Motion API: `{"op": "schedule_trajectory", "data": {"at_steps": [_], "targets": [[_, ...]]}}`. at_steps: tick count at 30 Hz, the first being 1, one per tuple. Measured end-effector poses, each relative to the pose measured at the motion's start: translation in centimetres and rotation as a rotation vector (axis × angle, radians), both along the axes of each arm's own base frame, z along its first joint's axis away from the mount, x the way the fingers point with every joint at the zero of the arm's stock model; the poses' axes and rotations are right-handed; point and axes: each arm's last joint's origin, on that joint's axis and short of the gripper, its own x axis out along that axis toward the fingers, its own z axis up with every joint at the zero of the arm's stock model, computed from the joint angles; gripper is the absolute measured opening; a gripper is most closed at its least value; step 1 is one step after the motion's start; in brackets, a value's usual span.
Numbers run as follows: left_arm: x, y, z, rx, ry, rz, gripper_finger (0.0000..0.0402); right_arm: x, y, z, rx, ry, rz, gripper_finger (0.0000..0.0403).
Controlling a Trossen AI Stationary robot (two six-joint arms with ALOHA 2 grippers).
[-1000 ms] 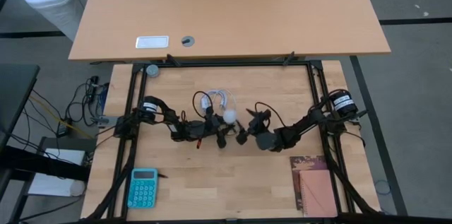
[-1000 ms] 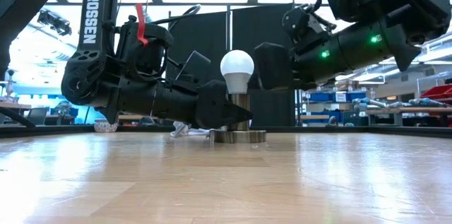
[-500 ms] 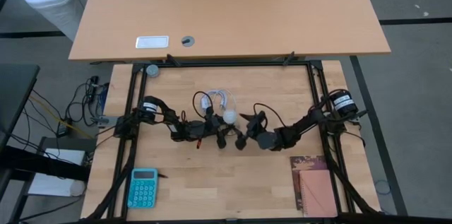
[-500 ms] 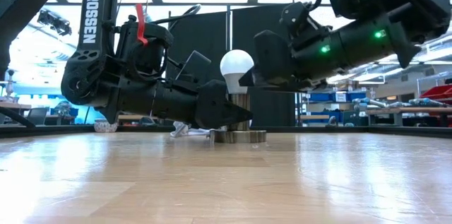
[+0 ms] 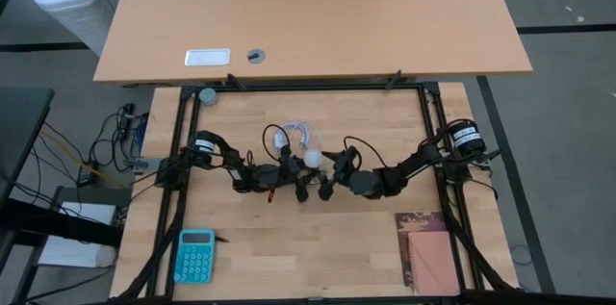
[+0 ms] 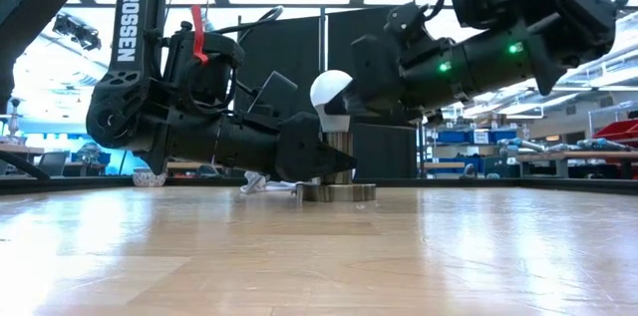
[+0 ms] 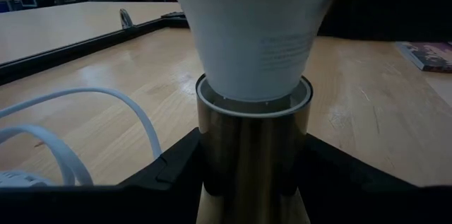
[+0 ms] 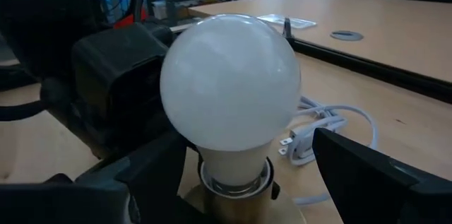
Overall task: Screw lightbulb
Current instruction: Remove the white lightbulb from the lamp socket
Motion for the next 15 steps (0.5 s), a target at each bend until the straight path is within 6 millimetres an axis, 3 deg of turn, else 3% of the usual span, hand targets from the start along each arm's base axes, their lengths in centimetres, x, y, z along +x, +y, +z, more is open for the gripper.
{"op": "schedule_trajectory", "data": {"at_steps": [15], "targets": [[0.00, 0.00, -0.03, -0.002, 0.001, 0.001, 0.0193, -0.35, 0.34, -0.33, -0.063, 0.057, -0.071, 0.0308]]}}
